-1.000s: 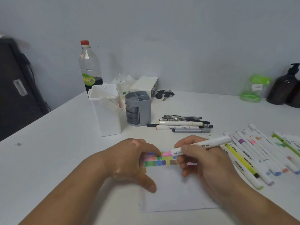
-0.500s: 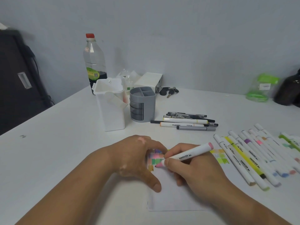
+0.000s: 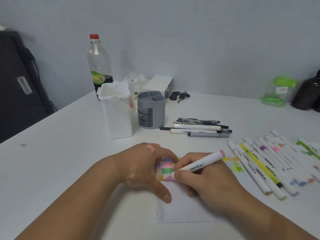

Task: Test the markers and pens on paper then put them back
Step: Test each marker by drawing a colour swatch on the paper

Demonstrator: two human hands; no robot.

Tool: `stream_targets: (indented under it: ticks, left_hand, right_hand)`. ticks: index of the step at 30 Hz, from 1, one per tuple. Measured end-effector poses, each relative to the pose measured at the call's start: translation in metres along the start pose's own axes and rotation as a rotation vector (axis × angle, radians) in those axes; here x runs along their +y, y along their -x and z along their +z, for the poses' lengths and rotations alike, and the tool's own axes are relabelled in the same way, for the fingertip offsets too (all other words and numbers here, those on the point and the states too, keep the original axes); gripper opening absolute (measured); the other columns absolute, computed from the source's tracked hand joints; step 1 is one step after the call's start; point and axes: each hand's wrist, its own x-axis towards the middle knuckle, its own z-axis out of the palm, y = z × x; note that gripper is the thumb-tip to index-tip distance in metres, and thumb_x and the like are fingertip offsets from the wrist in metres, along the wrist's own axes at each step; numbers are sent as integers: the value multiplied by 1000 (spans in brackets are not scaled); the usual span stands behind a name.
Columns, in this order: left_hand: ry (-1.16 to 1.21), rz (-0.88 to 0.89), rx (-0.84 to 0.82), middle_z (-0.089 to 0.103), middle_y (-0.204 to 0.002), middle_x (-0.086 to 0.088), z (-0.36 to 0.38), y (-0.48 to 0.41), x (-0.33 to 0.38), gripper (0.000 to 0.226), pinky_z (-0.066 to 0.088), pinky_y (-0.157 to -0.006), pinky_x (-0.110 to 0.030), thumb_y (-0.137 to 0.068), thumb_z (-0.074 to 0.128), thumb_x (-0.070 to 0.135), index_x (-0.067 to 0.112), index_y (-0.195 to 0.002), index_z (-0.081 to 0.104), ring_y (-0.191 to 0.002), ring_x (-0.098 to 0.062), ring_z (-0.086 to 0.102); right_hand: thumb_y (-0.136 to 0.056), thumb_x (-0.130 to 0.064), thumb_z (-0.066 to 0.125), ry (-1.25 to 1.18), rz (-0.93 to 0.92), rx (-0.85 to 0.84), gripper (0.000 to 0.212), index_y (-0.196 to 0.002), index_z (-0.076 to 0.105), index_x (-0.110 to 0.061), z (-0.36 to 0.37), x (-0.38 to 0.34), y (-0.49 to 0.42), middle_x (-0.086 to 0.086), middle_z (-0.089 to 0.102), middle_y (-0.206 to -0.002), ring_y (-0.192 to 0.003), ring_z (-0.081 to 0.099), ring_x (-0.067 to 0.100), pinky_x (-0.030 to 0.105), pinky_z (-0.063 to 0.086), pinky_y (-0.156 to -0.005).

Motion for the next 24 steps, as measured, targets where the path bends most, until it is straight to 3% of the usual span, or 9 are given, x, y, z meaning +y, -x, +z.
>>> stream_targets:
  ticks: [4,24]
  left_hand:
    - [2,0,-7,57,-106,22,0,0,0,84,47,-84,-20,-50,83,74,58,-124,47,-99,0,53]
    - [-9,-13,-17,56,-110,22,-1,0,1,86,47,-86,-20,-52,85,72,55,-129,48,-101,-1,53]
  right_hand:
    - [-83,-26,80,10,-5,30,5,-83,75,-29,0,0,-1,3,66,-56,-49,61,14,21,46,-50]
    - [-83,-21,77,22,9,52,9,-77,72,-25,0,-3,1,0,64,-54,-46,61,15,22,46,-48]
